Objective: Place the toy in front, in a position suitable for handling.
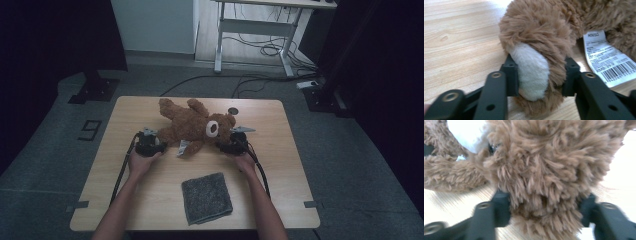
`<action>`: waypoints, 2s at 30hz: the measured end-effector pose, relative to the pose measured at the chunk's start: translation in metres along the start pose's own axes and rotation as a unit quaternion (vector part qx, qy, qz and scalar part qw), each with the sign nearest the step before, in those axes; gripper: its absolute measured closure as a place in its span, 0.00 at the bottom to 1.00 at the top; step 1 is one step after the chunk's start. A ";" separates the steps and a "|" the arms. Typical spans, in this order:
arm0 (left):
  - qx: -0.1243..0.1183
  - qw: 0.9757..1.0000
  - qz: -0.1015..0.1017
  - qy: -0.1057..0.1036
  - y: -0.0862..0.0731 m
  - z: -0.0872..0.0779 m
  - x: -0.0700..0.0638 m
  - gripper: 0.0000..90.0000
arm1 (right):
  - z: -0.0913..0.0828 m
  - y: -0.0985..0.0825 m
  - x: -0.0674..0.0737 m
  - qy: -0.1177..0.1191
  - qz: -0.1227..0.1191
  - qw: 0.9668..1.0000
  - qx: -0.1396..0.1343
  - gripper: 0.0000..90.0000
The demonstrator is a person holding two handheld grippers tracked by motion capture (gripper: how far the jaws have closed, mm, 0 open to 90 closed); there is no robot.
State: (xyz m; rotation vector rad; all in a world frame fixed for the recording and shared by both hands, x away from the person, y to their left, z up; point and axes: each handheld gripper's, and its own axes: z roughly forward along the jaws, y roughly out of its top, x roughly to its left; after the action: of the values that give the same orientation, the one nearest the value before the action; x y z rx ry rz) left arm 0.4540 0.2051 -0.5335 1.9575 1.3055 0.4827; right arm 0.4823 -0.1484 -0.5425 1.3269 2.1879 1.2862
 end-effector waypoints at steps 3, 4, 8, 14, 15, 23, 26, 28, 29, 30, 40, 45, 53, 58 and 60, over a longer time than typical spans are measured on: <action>-0.003 1.000 0.000 -0.005 0.001 -0.005 -0.002 0.72 | -0.003 0.002 0.003 -0.010 -0.016 1.000 -0.003 0.62; -0.009 1.000 0.000 -0.007 0.002 -0.008 -0.003 0.74 | -0.004 0.002 0.005 -0.015 -0.020 1.000 -0.004 0.64; -0.032 0.999 0.010 -0.021 0.006 -0.022 -0.011 0.76 | -0.011 0.001 0.006 -0.025 -0.024 0.999 -0.021 0.69; -0.044 0.998 0.027 -0.038 0.007 -0.033 -0.022 0.78 | -0.027 0.001 0.002 -0.027 -0.025 0.998 -0.043 0.72; -0.048 0.998 0.024 -0.043 0.007 -0.035 -0.023 0.78 | -0.030 0.002 0.001 -0.026 -0.026 0.998 -0.045 0.72; -0.072 0.994 0.039 -0.075 -0.001 -0.058 -0.042 0.78 | -0.057 -0.002 -0.006 -0.011 -0.031 0.998 -0.062 0.72; -0.074 0.992 0.048 -0.084 -0.010 -0.066 -0.051 0.78 | -0.070 -0.007 -0.006 -0.004 -0.034 0.997 -0.065 0.72; -0.073 0.992 0.048 -0.089 -0.014 -0.068 -0.055 0.78 | -0.076 -0.012 -0.006 -0.002 -0.038 0.997 -0.063 0.72; -0.071 0.992 0.047 -0.092 -0.017 -0.068 -0.057 0.78 | -0.079 -0.015 -0.006 0.000 -0.039 0.997 -0.059 0.72; -0.070 0.992 0.047 -0.094 -0.019 -0.068 -0.059 0.78 | -0.081 -0.017 -0.007 0.001 -0.038 0.998 -0.057 0.72; -0.051 0.992 0.046 -0.102 -0.028 -0.051 -0.068 0.78 | -0.078 -0.039 -0.023 -0.002 -0.014 0.999 -0.040 0.70; -0.038 0.992 0.051 -0.108 -0.032 -0.051 -0.070 0.70 | -0.076 -0.047 -0.027 0.005 -0.005 0.999 -0.045 0.68; -0.048 0.993 0.056 -0.089 -0.033 -0.079 -0.065 0.42 | -0.079 -0.054 -0.024 0.007 -0.014 0.999 -0.046 0.67; -0.058 0.991 0.067 -0.104 -0.037 -0.102 -0.072 0.38 | -0.079 -0.055 -0.023 0.005 -0.011 0.999 -0.048 0.66; -0.052 0.990 0.072 -0.111 -0.040 -0.102 -0.078 0.37 | -0.079 -0.056 -0.023 0.006 -0.009 0.999 -0.049 0.66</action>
State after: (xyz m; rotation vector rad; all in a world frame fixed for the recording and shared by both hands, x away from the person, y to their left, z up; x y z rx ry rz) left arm 0.3296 0.1802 -0.4886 1.9626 0.9867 0.3811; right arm 0.4141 -0.2206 -0.5472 1.2623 2.1113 1.3795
